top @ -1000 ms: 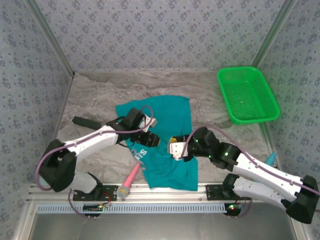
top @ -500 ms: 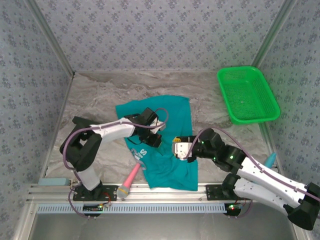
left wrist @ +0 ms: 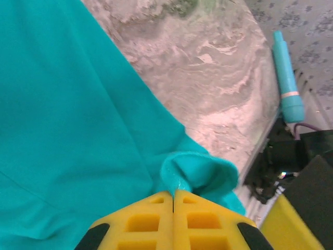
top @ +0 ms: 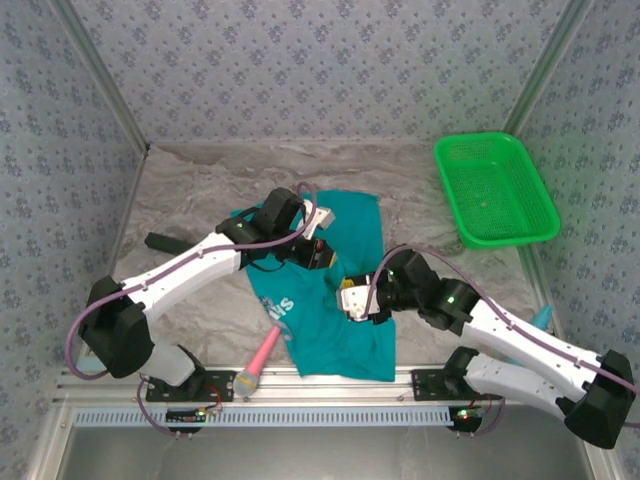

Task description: Fold the inside-out t-shirt

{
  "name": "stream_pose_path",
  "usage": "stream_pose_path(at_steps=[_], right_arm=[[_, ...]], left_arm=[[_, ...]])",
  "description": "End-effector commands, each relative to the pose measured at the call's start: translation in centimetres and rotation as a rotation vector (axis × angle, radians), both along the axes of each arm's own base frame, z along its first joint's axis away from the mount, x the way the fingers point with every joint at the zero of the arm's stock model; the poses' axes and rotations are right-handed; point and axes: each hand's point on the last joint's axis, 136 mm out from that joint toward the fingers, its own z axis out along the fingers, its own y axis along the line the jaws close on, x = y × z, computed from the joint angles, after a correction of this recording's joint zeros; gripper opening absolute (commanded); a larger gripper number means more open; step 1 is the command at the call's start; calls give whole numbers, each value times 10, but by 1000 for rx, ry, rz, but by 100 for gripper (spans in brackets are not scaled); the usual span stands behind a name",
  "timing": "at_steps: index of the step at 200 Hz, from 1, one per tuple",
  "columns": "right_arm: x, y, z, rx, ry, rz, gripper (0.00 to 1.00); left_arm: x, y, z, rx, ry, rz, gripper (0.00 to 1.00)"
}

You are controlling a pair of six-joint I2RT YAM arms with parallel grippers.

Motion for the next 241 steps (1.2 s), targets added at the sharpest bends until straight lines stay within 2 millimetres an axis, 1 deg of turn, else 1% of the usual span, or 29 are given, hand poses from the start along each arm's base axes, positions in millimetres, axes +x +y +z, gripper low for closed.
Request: stream_pose_path(at_steps=[1,21,49,70,118,127,142,160,169,184,189,204,216,225,241], right_arm=[[4,-3,-4,-81,-68,37,46],[1,-1,-15,-132,-60,62,46],[4,-3,-36,-263,-58,68,44],[13,-4,-49,-316,-77,52,43],[35,0,-65,-348,-151,0,40],[38,-1,-71,-375,-157,-12,40],[41,-6,-78,-421,-151,-26,37],[40,-13,-86,-472,-139,-19,33],[38,-16,-87,-487,-123,-16,30],[37,-16,-84,-471,-106,-21,18],[35,-15,-84,-460,-97,-15,13],[31,-10,-77,-415,-93,6,4],[26,-5,-70,-367,-93,30,1],[23,-2,-63,-333,-99,46,0],[18,-2,-52,-312,-127,68,0]], left_arm=[[-23,-1,-2,-43,143,-3,0],[-27,1,-4,-62,150,6,0],[-29,4,-2,-73,149,22,0],[-33,2,0,-102,156,14,0],[-38,2,10,-141,160,5,0],[-38,2,10,-138,163,3,0],[-40,3,11,-140,165,0,0],[-38,4,11,-139,151,6,0],[-36,6,10,-130,141,16,0],[-35,9,8,-120,141,25,0],[-35,9,8,-121,140,24,0],[-32,10,6,-117,128,30,0],[-29,12,1,-103,127,43,0],[-25,14,-3,-90,135,53,0],[-18,16,-9,-64,128,73,0]])
